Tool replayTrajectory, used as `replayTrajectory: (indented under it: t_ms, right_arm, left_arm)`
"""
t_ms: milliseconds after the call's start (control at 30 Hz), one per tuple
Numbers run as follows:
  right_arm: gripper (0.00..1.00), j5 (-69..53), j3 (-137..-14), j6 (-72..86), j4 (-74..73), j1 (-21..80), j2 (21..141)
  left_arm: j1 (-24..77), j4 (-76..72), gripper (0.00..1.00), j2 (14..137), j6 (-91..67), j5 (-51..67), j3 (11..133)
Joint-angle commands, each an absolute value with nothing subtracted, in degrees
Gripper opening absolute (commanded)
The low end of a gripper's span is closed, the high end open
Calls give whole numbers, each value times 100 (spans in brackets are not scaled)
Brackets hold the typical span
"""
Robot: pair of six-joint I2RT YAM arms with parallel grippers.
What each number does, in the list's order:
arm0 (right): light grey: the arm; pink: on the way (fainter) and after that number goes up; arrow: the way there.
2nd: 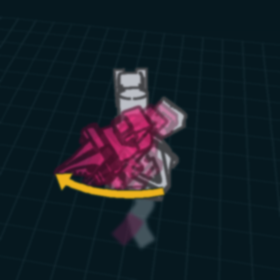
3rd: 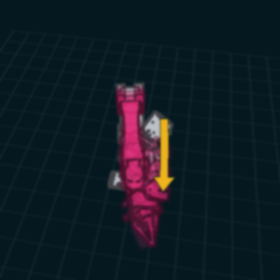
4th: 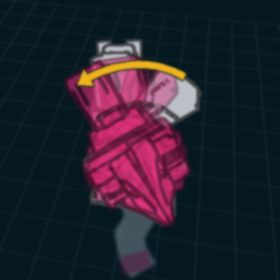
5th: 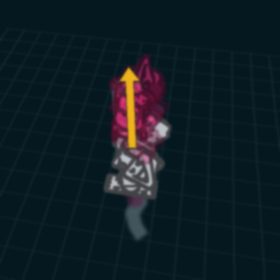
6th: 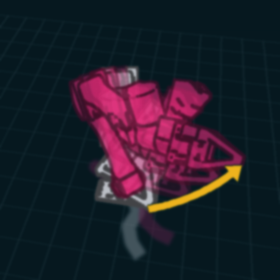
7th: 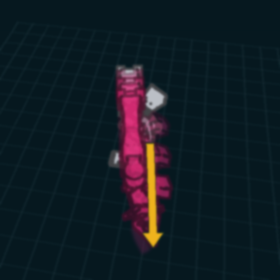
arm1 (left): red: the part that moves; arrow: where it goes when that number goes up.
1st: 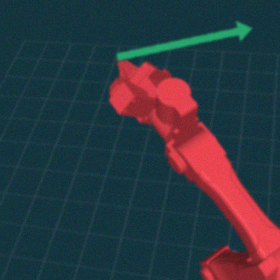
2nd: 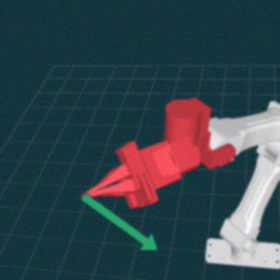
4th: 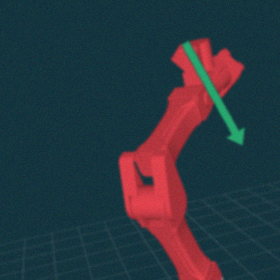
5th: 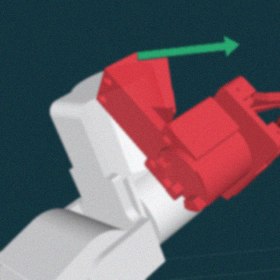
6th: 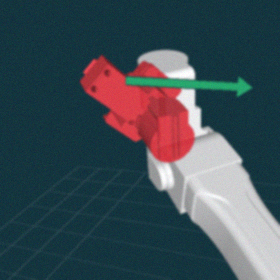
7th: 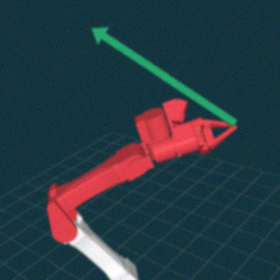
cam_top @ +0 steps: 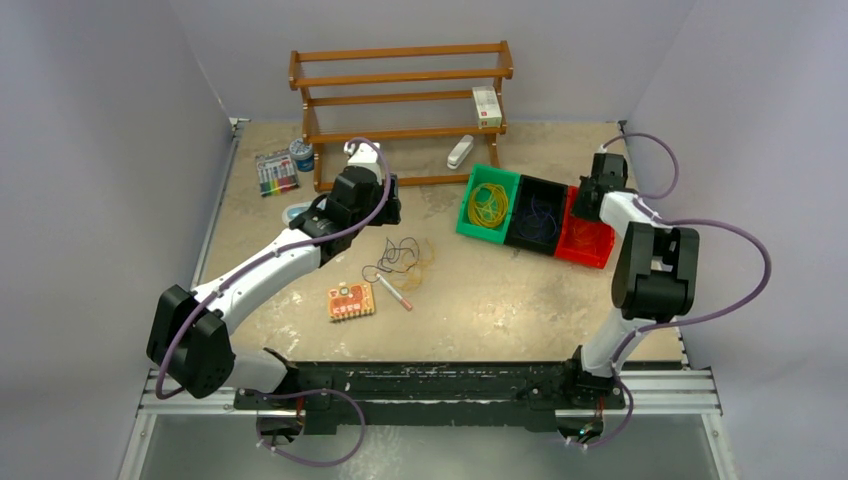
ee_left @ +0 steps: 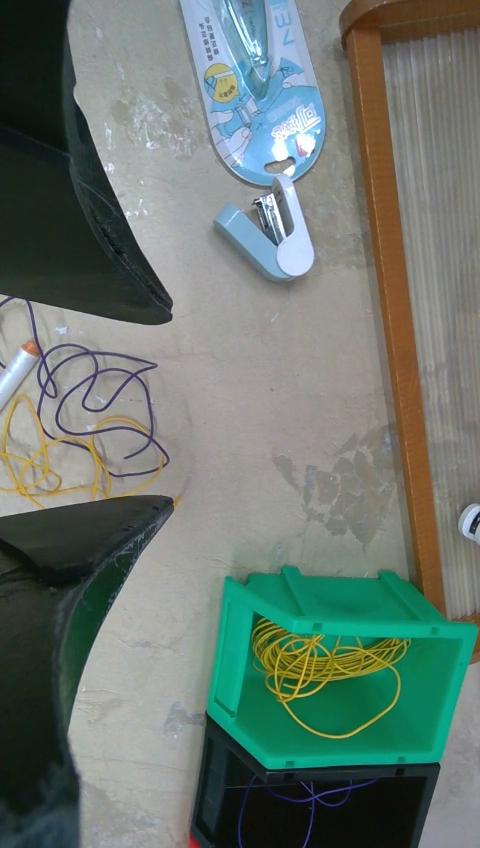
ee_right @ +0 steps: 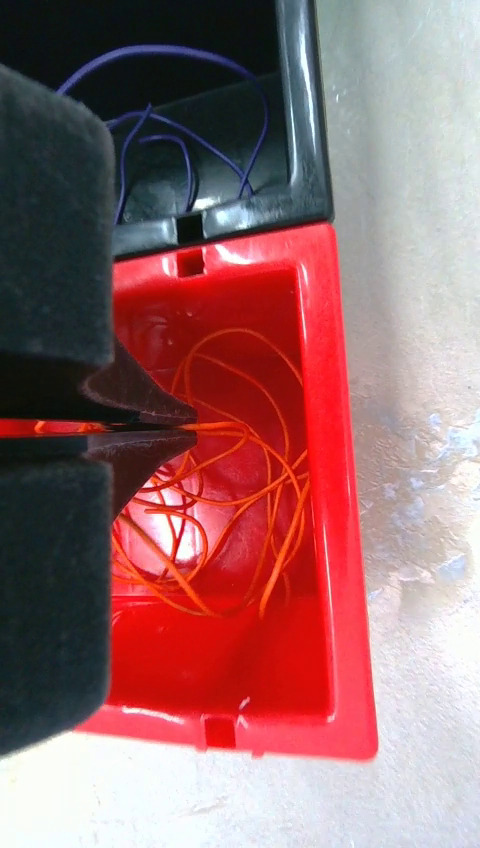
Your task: Untangle the cables
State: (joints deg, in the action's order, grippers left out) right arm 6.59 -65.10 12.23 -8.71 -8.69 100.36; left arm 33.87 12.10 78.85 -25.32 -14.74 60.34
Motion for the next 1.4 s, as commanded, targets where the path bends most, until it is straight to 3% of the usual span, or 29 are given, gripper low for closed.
replayTrajectory:
  t_ms: [0, 200, 500, 1067, 1367]
  right_arm:
    - [0, 616, -6479, 1362, -647, -886, 10166]
    - [1, 641, -6435, 1381, -577, -885, 10204]
    - [30, 703, -6472, 1380, -609, -887, 9591]
    - [48, 1126, -6707, 1402, -988, -888, 8480]
    - [48, -1426, -6294, 767, -53, -879, 7672]
  left_arm:
    - [3356, 1085, 62, 7842, -2496, -1453, 6263]
    - [3351, 1099, 62, 7820, -2483, -1483, 6259]
    - [3353, 1082, 62, 7708, -2509, -1635, 6211]
    - [3357, 1064, 62, 7728, -2549, -1567, 6209]
    - [3362, 1029, 62, 7865, -2611, -1508, 6186]
